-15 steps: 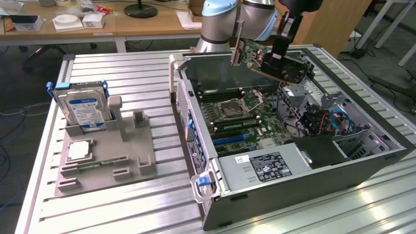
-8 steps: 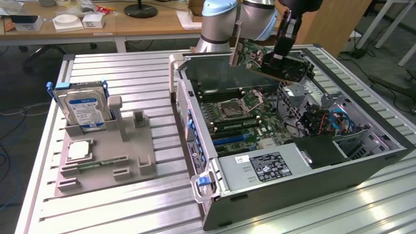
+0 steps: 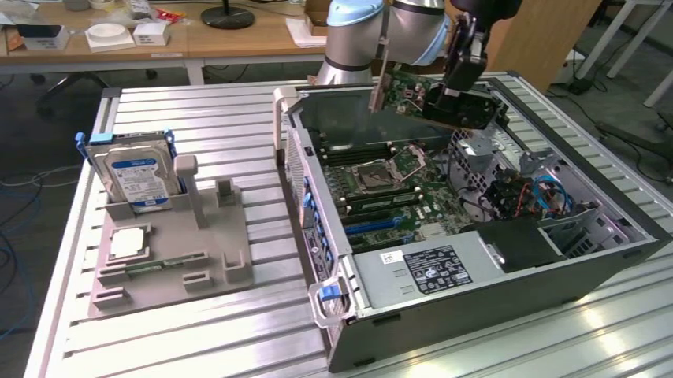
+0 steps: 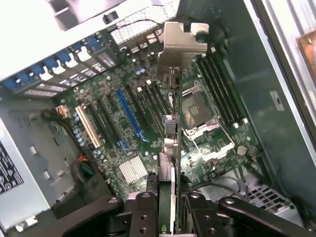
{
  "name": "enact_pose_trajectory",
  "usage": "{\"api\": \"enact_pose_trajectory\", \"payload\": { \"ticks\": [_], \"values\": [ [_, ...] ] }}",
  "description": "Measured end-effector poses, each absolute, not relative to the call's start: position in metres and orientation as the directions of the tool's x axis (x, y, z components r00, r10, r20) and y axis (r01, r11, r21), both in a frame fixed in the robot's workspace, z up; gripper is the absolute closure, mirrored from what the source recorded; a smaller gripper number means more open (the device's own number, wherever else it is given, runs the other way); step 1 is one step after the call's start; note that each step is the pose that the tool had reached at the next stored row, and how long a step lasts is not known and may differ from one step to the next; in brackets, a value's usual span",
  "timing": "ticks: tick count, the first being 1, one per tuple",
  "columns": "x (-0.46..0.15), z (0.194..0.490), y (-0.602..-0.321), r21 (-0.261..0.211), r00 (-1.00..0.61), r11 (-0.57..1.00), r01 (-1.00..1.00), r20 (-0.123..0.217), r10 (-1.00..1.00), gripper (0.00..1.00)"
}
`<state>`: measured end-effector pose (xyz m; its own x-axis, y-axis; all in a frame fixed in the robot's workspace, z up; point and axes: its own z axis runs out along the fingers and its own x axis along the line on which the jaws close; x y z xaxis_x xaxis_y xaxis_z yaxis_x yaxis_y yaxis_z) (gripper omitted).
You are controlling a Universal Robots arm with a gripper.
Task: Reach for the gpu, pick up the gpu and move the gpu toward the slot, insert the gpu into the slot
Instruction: 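Insert the gpu into the slot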
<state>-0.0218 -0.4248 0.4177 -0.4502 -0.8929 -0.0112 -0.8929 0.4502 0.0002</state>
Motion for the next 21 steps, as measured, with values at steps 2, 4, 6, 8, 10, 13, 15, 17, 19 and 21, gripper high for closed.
{"api": "enact_pose_trajectory", "payload": {
  "ticks": [2, 4, 6, 8, 10, 13, 15, 17, 19, 21],
  "values": [
    [-0.022, 0.418, -0.425, 0.000, -0.416, 0.416, -0.909, -0.011, -0.909, 0.74],
    [-0.022, 0.417, -0.425, 0.000, -0.385, 0.385, -0.923, -0.011, -0.923, 0.74],
    [-0.022, 0.417, -0.425, 0.000, -0.354, 0.354, -0.935, -0.011, -0.935, 0.74],
    [-0.022, 0.417, -0.425, 0.000, -0.320, 0.320, -0.947, -0.011, -0.947, 0.74],
    [-0.022, 0.417, -0.425, 0.000, -0.285, 0.285, -0.959, -0.011, -0.958, 0.74],
    [-0.022, 0.417, -0.425, 0.000, -0.276, 0.276, -0.961, -0.011, -0.961, 0.74],
    [-0.022, 0.417, -0.425, 0.000, -0.276, 0.276, -0.961, -0.011, -0.961, 0.74],
    [-0.024, 0.417, -0.425, 0.000, -0.276, 0.276, -0.961, -0.011, -0.961, 0.74],
    [-0.028, 0.416, -0.425, 0.000, -0.276, 0.276, -0.961, -0.011, -0.961, 0.74],
    [-0.033, 0.416, -0.425, 0.000, -0.276, 0.276, -0.961, -0.011, -0.961, 0.74]
  ]
}}
